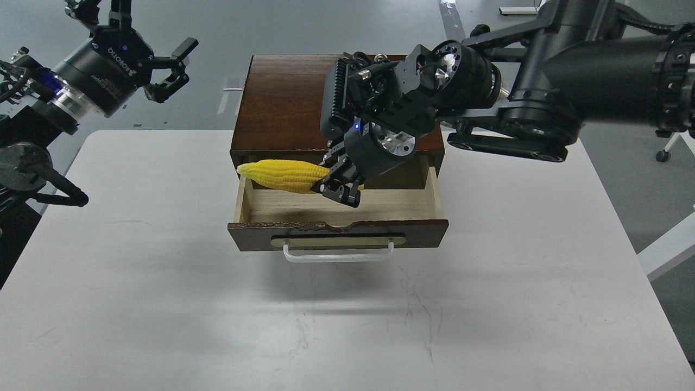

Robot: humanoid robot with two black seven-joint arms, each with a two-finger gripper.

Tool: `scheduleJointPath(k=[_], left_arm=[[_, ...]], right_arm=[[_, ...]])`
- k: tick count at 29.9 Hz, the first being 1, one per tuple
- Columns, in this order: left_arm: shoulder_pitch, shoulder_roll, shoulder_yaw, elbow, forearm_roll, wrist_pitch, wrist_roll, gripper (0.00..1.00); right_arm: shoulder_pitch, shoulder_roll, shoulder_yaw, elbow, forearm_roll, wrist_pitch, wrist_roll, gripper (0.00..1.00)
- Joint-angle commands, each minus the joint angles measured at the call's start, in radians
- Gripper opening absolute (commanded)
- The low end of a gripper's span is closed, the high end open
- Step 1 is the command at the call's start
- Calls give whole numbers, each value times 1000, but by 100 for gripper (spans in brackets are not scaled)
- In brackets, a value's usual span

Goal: Put corn in drawer with both arms
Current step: 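Lower the corn cob into the open drawer with the right gripper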

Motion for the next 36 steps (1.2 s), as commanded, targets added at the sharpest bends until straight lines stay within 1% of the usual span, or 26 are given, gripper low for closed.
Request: scheduleJointPath(k=[1, 4, 7, 13, 14, 22, 23, 27, 28, 31, 32, 33, 36], left_arm=[[1, 0, 0, 0, 0, -1, 0, 99], [1, 0, 0, 0, 0, -1, 0, 99], [1, 0, 0, 0, 0, -1, 0, 98], [1, 0, 0, 0, 0, -1, 0, 98], [1, 1, 0, 0, 0, -1, 0, 99], [1, 0, 0, 0, 1, -1, 0, 98], [1, 1, 0, 0, 0, -1, 0, 98], [1, 1, -2, 0, 0, -1, 0, 98], [1, 1, -2, 0, 0, -1, 0, 98], [1, 0, -2, 0, 0, -1, 0, 98], [1, 0, -2, 0, 0, -1, 0, 98], [1, 0, -2, 0, 0, -1, 0, 99], [1, 0, -2, 0, 0, -1, 0, 98]], right_arm=[[-24, 1, -8, -2, 0, 0, 0, 10], [-41, 1, -9, -5, 0, 0, 0, 12], [-54, 1, -11, -5, 0, 0, 0, 19], [-62, -2, -58, -6, -3, 0, 0, 22], [-65, -2, -63, -8, -3, 0, 0, 25], [-67, -10, -70, -9, -5, 0, 0, 28], [-67, -11, -75, -9, -5, 0, 0, 30], [-67, -25, -80, -9, -5, 0, 0, 35], [-67, -27, -80, -9, -5, 0, 0, 39], [-67, -28, -81, -9, -3, 0, 0, 47], [-67, -28, -81, -9, -3, 0, 0, 47], [-67, -34, -80, -9, -5, 0, 0, 51], [-67, -36, -80, -9, -3, 0, 0, 51]])
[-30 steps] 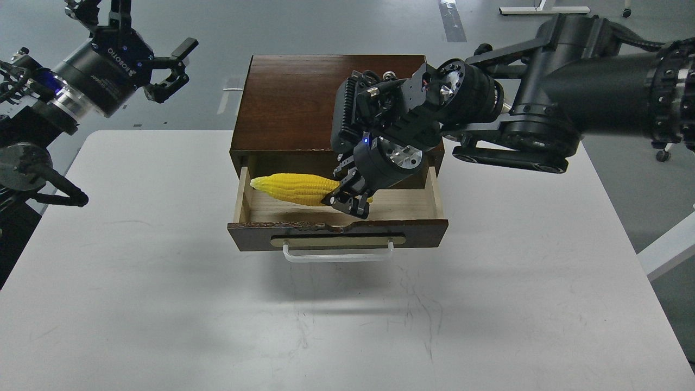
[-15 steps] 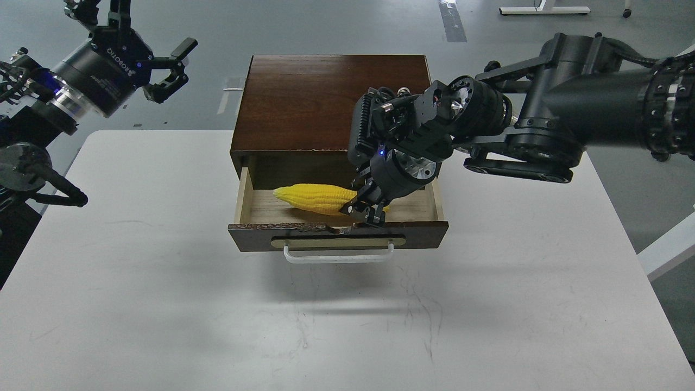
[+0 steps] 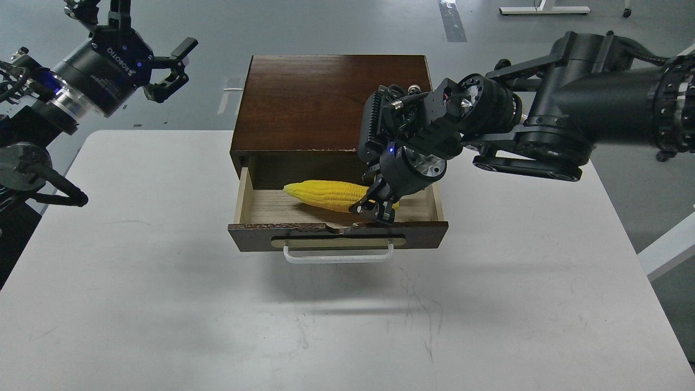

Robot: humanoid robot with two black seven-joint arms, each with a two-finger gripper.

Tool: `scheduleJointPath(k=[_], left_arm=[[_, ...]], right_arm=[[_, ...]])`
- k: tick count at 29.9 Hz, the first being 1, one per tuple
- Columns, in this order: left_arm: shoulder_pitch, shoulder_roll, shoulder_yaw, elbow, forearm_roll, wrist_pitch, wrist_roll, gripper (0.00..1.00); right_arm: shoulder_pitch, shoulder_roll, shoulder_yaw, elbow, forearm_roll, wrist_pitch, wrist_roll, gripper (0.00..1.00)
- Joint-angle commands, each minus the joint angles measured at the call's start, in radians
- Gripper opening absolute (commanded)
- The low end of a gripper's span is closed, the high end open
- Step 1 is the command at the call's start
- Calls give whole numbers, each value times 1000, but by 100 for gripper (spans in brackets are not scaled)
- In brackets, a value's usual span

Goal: Put corn in drawer with both arms
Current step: 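Lower the corn cob into the open drawer with the right gripper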

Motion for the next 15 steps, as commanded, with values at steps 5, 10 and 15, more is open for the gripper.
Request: scheduleJointPath(k=[5, 10, 15], left_arm=[[0, 0, 0, 0, 0, 0, 0, 98], [0, -2, -2, 0, 0, 0, 0, 98], [-2, -5, -1, 0, 0, 0, 0, 98]], right_arm=[[0, -3, 4, 0, 1, 0, 0, 51], [2, -3, 7, 0, 1, 0, 0, 54], [6, -3, 9, 0, 2, 0, 0, 58]])
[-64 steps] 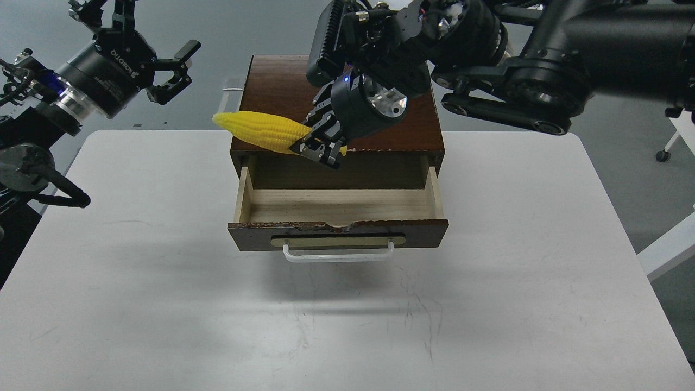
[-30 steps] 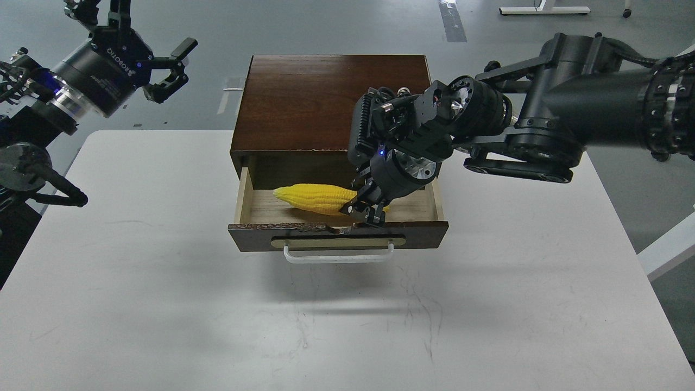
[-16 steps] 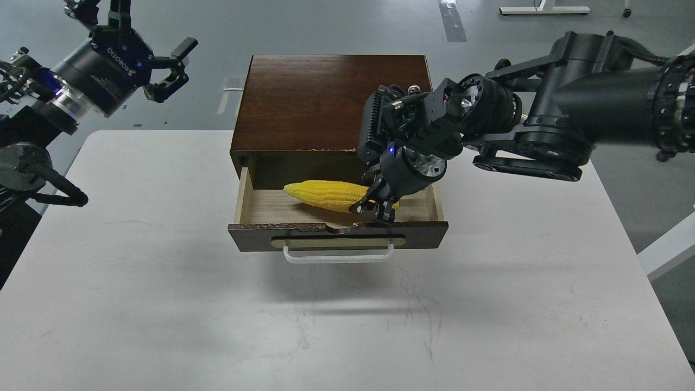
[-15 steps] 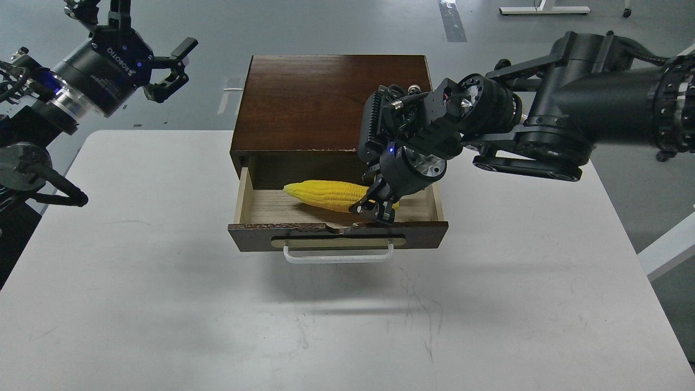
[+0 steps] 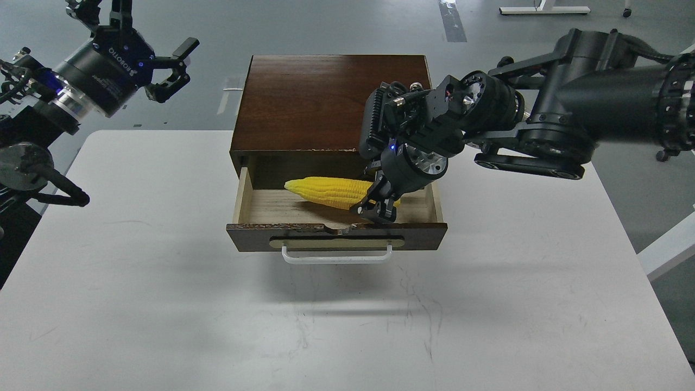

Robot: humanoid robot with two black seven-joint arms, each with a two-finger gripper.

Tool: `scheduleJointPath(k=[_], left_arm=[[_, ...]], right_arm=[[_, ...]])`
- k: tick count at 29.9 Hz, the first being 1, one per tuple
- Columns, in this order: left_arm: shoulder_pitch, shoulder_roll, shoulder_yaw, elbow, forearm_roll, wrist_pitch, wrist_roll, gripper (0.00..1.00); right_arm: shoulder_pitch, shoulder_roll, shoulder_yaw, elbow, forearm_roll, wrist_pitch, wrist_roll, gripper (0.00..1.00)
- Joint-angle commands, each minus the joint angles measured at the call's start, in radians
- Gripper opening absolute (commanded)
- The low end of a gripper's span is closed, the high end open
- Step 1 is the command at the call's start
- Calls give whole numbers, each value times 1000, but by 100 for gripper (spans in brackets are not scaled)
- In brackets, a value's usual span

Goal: Put corn in drawer with both arms
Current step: 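Lower the corn cob into the open drawer with the right gripper, then open the right gripper and lift it out of the drawer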

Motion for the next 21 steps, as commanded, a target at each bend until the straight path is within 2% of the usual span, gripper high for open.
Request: scheduleJointPath(k=[1, 3, 12, 21], left_arm=[[-1, -1, -1, 0, 0, 0, 0, 98], [-1, -1, -1, 0, 0, 0, 0, 98], [-1, -2, -7, 0, 0, 0, 0, 98], [-1, -8, -10, 2, 1, 1, 0, 98]], right_arm=[[1, 1, 2, 0, 1, 0, 0, 58], [1, 0, 2, 0, 1, 0, 0, 61], [3, 0, 2, 1, 1, 0, 0, 62], [89, -63, 117, 26, 55, 3, 0, 65]])
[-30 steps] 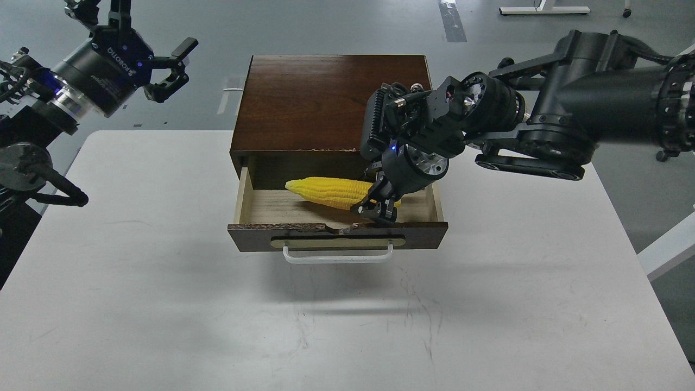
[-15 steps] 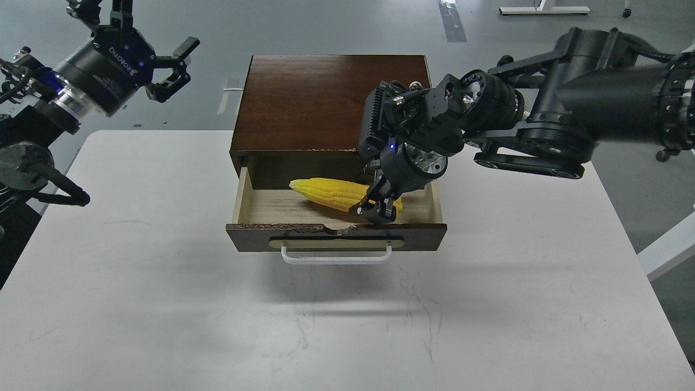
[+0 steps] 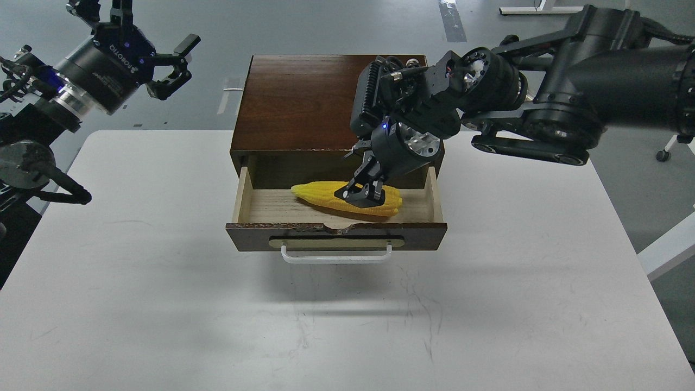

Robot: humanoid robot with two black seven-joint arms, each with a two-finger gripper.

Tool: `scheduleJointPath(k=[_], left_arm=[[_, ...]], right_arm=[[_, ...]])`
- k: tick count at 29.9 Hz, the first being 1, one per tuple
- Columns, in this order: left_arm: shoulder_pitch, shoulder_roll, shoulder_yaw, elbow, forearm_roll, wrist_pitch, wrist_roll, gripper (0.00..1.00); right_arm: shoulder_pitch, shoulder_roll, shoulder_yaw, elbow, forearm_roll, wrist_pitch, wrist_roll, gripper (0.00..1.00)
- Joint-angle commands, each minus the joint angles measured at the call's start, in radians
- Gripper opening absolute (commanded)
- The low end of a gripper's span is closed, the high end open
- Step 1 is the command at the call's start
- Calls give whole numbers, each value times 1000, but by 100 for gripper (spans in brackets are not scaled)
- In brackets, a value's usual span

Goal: Put corn in drawer with both arms
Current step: 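Open the right gripper and lift it out of the drawer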

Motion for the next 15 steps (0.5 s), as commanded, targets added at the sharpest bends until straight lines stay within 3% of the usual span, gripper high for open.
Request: scheduleJointPath(k=[1, 9, 15], left_arm=[[0, -2, 0, 0, 2, 2, 0, 99], [0, -5, 0, 0, 0, 0, 0, 98], [0, -12, 0, 0, 0, 0, 0, 98]], right_arm=[[54, -43, 53, 29, 53, 4, 0, 65], [95, -198, 208, 58, 335, 4, 0, 82], [27, -403, 335, 61, 683, -4, 0, 93]])
